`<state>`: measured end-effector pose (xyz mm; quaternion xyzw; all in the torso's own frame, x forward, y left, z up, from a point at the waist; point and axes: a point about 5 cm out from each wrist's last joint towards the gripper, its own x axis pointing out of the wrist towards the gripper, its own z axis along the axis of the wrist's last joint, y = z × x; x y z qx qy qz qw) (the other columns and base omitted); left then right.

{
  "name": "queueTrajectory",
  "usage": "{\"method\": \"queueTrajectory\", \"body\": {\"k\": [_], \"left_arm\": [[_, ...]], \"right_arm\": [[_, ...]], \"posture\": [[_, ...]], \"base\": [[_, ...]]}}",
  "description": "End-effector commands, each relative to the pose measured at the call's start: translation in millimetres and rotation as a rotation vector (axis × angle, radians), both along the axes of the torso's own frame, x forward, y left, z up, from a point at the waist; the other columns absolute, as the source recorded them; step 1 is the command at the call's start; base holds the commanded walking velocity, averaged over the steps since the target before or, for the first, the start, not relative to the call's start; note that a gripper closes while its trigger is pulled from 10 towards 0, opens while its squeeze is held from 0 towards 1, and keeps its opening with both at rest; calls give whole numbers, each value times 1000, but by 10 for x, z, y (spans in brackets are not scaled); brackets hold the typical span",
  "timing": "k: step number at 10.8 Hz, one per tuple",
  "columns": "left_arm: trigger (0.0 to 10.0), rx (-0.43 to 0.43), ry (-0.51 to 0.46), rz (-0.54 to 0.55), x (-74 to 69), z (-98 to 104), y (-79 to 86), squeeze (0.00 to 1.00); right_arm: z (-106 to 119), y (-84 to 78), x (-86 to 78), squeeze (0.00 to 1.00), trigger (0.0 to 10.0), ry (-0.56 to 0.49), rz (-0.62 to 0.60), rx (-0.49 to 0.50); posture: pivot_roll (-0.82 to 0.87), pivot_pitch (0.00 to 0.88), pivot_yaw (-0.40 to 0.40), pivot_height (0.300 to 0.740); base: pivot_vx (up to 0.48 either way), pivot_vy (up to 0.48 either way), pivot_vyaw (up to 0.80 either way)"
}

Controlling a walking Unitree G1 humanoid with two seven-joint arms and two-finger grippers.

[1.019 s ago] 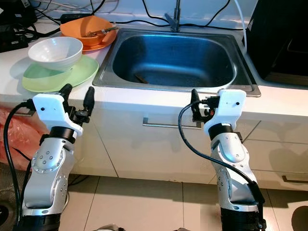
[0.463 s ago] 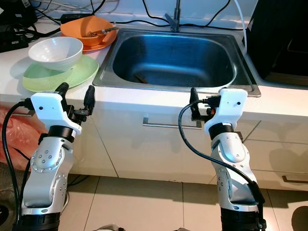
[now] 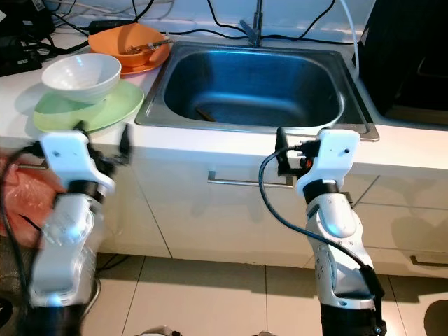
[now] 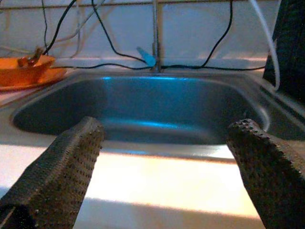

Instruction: Kitchen organization

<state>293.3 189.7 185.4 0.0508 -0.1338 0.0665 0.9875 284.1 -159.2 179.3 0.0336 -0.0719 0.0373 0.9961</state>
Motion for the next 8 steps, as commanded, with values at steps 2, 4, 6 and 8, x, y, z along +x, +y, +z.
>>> {"method": "queueTrajectory", "body": {"k": [2,4,6,8], "left_arm": [[10000,-7,-11,30,74,74,85,0],[10000,-7,1,-23,88,68,1,0],[10000,-23,-10,-59,101,84,-67,0],[10000,-62,10,-54,110,59,-45,0]], "right_arm": [[50,77,-16,1000,10000,-33,41,17],[67,64,8,0,10000,-35,30,28],[57,48,24,0,10000,-26,21,30],[87,48,41,0,10000,-41,21,26]], "posture": [[73,45,-1,740],[71,42,2,740],[71,37,-2,740],[72,36,-4,740]], "base": [[0,0,0],[0,0,0],[0,0,-688],[0,0,-400]]}}
